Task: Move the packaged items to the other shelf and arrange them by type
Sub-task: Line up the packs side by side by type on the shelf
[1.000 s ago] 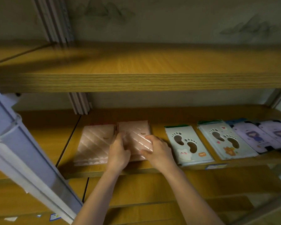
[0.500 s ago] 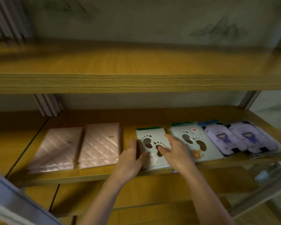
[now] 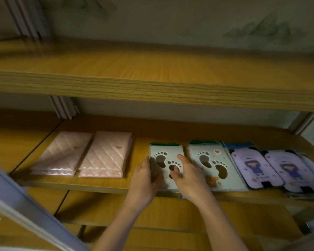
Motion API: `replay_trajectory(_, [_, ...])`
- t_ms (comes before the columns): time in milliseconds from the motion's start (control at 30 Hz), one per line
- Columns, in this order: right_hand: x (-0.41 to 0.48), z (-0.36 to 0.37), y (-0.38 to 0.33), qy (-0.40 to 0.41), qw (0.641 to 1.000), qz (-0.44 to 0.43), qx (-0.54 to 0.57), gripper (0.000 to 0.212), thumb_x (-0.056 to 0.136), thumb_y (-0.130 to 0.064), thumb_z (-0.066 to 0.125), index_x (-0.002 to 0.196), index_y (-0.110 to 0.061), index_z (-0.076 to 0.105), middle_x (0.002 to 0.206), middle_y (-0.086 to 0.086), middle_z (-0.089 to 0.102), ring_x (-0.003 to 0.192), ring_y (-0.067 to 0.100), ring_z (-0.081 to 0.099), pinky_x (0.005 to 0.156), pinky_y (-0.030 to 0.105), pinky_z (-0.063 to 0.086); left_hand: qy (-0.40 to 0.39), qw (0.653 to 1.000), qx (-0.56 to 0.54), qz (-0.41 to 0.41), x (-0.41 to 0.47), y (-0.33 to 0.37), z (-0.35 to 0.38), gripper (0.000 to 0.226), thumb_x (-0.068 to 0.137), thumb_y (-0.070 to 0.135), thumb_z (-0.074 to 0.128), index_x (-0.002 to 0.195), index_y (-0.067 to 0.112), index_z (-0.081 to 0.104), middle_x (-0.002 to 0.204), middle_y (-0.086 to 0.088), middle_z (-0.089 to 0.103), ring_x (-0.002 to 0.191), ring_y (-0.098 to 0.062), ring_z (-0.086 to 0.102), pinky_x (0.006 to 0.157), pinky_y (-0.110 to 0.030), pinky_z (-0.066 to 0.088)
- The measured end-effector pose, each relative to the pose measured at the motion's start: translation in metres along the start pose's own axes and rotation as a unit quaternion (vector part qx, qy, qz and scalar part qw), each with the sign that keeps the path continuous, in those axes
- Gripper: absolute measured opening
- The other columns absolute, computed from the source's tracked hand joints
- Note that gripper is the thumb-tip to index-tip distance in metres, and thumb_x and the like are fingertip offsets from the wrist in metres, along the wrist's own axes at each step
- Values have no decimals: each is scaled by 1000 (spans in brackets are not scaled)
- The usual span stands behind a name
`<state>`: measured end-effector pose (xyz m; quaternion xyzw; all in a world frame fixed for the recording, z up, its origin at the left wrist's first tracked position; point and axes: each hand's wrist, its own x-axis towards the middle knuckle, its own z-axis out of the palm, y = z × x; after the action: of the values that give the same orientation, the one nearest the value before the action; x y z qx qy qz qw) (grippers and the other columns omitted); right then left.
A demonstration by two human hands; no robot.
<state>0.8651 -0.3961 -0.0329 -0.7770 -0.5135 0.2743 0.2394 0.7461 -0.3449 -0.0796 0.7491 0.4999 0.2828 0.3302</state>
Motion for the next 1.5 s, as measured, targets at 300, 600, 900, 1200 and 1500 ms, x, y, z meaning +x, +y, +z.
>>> replay_trajectory(300, [-2, 6, 1, 19, 997, -16, -68, 61, 95, -19, 49, 148, -24, 19, 152, -4, 28, 141, 15, 25, 113, 30, 26, 6, 1000, 9, 2, 3, 2, -4, 49, 83, 7, 62, 129, 13, 45, 124, -3, 56, 116, -20, 51, 95, -29, 45])
replay_trajectory(600, [15, 29, -21, 16, 999, -30, -40, 56, 95, -16, 50, 146, -21, 26, 154, 0, 23, 140, 17, 27, 113, 32, 27, -26, 999, 32, 16, 29, -8, -35, 41, 79, -9, 52, 115, 8, 59, 106, -1, 53, 104, -24, 53, 81, -24, 43])
replay_trajectory(900, [21, 36, -29, 32, 996, -47, -70, 38, 94, -14, 50, 131, -16, 43, 133, 5, 46, 119, 19, 50, 98, 28, 44, -49, 997, 38, 40, 29, -16, -36, 25, 85, 3, 57, 109, 8, 61, 109, -2, 45, 105, -25, 53, 91, -34, 45])
replay_trajectory(1200, [-4, -14, 3, 103, 992, -67, -38, 47, 98, -21, 42, 143, -25, 32, 148, -7, 33, 137, 11, 30, 112, 27, 27, -58, 992, -87, 74, 10, 27, -11, 49, 92, 3, 48, 139, 13, 37, 150, 0, 27, 134, -9, 27, 96, -10, 26])
replay_trajectory(1500, [-8, -87, 86, 87, 993, 54, 62, 47, 96, -21, 49, 141, -18, 36, 139, 3, 45, 127, 21, 46, 101, 33, 42, -130, 933, -309, -128, -7, 88, 49, 46, 95, 20, 46, 139, 22, 33, 126, 12, 48, 103, 0, 43, 86, -13, 33])
